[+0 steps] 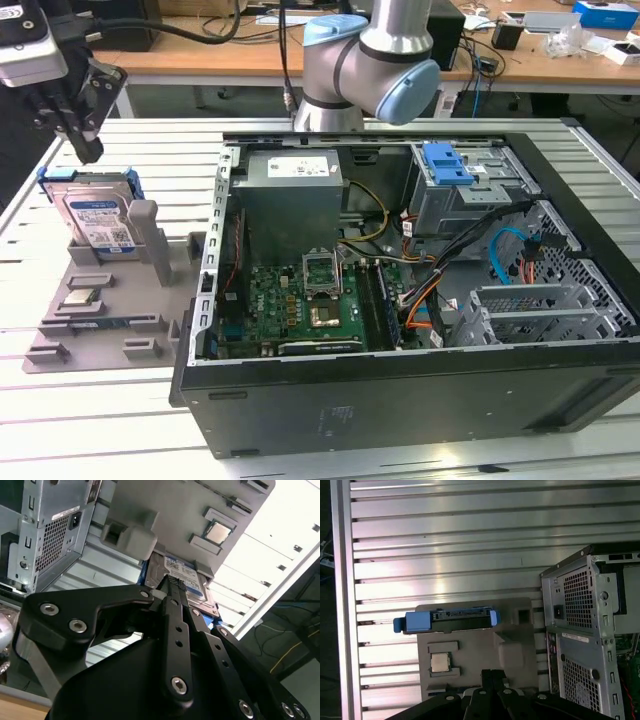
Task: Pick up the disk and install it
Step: 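Reach for the disk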
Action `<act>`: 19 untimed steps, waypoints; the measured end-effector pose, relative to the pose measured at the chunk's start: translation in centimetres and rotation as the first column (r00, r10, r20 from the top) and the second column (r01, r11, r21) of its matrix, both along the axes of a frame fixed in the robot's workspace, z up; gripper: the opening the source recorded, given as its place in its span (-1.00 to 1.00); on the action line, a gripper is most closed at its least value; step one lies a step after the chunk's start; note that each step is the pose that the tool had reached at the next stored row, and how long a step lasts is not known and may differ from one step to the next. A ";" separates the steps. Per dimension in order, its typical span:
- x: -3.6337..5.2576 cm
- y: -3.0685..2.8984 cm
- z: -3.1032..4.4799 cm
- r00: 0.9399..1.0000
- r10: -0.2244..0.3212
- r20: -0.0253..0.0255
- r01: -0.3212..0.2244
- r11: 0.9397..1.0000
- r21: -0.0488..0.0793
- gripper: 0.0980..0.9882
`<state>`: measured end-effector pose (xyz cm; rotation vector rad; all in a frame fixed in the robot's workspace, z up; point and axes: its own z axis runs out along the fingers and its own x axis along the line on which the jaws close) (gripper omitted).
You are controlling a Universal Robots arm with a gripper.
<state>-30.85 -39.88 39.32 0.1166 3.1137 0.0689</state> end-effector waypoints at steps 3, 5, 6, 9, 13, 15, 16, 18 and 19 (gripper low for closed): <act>-0.74 0.00 0.00 1.000 0.000 0.000 0.000 1.000 0.000 -0.98; -1.10 0.00 0.00 1.000 0.000 0.000 0.000 1.000 0.000 -0.98; -1.38 0.00 0.00 1.000 0.000 0.000 0.000 1.000 0.000 -0.98; -2.04 0.00 0.00 1.000 0.000 0.000 0.000 1.000 0.000 -0.98; -2.81 0.00 0.00 1.000 0.000 0.000 0.000 1.000 0.000 -0.98; -3.36 0.00 0.00 1.000 0.000 0.000 0.000 1.000 0.000 -0.98; -3.70 0.00 0.00 1.000 0.000 0.000 0.000 1.000 0.000 -0.98; -4.14 0.00 0.00 1.000 0.000 0.000 0.000 1.000 0.000 -0.98; -4.54 0.00 0.00 1.000 0.000 0.000 0.000 1.000 0.000 -0.98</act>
